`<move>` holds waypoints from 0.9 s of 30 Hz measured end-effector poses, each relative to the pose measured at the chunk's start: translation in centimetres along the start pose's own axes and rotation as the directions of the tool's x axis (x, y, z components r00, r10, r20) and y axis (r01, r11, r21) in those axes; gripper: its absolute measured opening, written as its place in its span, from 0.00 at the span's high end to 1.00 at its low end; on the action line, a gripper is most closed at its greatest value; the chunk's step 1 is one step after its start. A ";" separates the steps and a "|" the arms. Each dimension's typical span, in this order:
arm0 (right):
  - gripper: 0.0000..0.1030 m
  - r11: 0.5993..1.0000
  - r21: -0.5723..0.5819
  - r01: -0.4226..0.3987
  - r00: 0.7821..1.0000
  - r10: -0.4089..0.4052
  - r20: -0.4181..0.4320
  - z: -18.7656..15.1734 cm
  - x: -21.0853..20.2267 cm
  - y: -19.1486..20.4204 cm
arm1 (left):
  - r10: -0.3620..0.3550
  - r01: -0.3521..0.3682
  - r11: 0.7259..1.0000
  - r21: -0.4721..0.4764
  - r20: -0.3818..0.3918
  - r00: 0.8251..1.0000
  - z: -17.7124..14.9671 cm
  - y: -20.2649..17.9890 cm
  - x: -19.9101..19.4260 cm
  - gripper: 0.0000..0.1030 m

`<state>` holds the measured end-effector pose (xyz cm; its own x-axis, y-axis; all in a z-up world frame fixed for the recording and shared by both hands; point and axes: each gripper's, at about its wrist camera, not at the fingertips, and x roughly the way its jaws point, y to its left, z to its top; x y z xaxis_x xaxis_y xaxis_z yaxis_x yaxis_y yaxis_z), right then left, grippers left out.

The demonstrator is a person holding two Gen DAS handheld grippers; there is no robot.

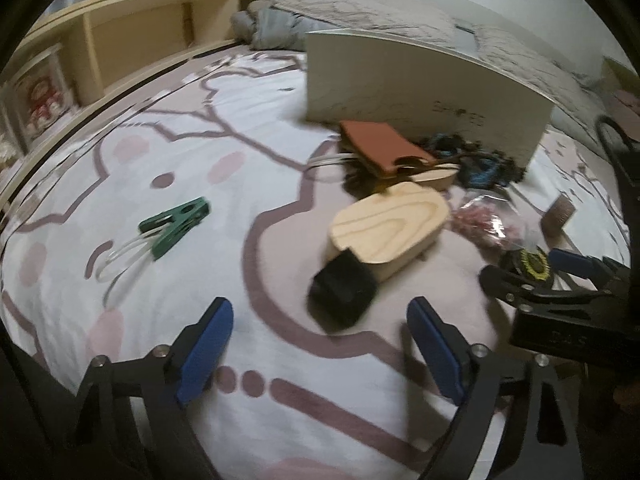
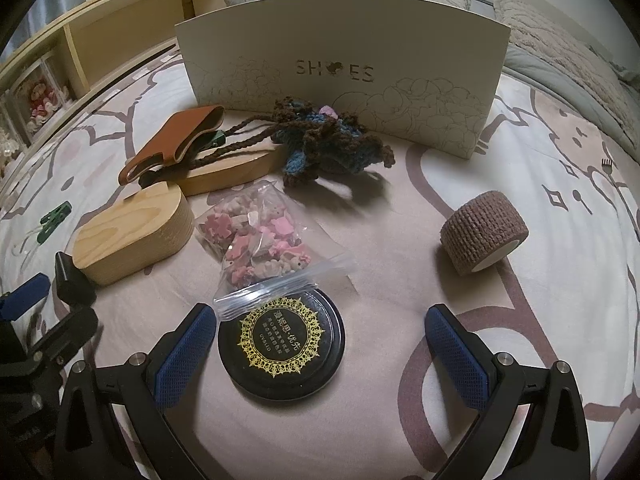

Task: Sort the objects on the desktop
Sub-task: 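Bring the left gripper to the black square block while the right gripper nears the black tin, then close the left gripper on the black block while the right gripper grasps the gold-patterned black tin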

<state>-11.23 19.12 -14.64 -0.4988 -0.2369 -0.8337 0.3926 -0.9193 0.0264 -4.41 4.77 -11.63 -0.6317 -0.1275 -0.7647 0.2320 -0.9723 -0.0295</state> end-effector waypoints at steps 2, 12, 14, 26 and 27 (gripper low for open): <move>0.00 1.000 0.002 -0.003 1.000 0.003 0.000 0.0 0.0 0.0 | -0.011 0.010 1.000 0.017 0.010 1.000 0.1 -0.4 -0.1 0.22; 0.00 1.000 0.011 -0.013 1.000 0.013 0.003 -0.2 0.0 -0.3 | -0.046 0.046 0.999 0.023 0.019 0.999 0.4 -0.5 -0.1 0.49; 0.00 1.000 0.012 -0.014 1.000 0.014 0.005 -0.1 -0.1 -0.3 | -0.058 0.058 0.998 0.025 0.019 0.998 0.3 -0.6 -0.2 0.56; 0.00 1.000 0.011 -0.008 1.000 0.007 0.018 -0.2 0.0 -0.2 | -0.041 0.041 0.998 0.037 0.014 0.999 -0.1 -0.6 -0.4 0.66; 0.00 1.000 0.012 -0.005 1.000 0.005 0.019 -0.2 0.0 -0.1 | -0.036 0.035 0.999 0.033 0.012 0.999 0.0 -0.5 -0.4 0.66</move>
<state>-11.16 19.30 -14.76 -0.5112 -0.2472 -0.8232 0.3857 -0.9219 0.0373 -4.23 5.32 -11.32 -0.6485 -0.0949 -0.7553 0.1848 -0.9821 -0.0353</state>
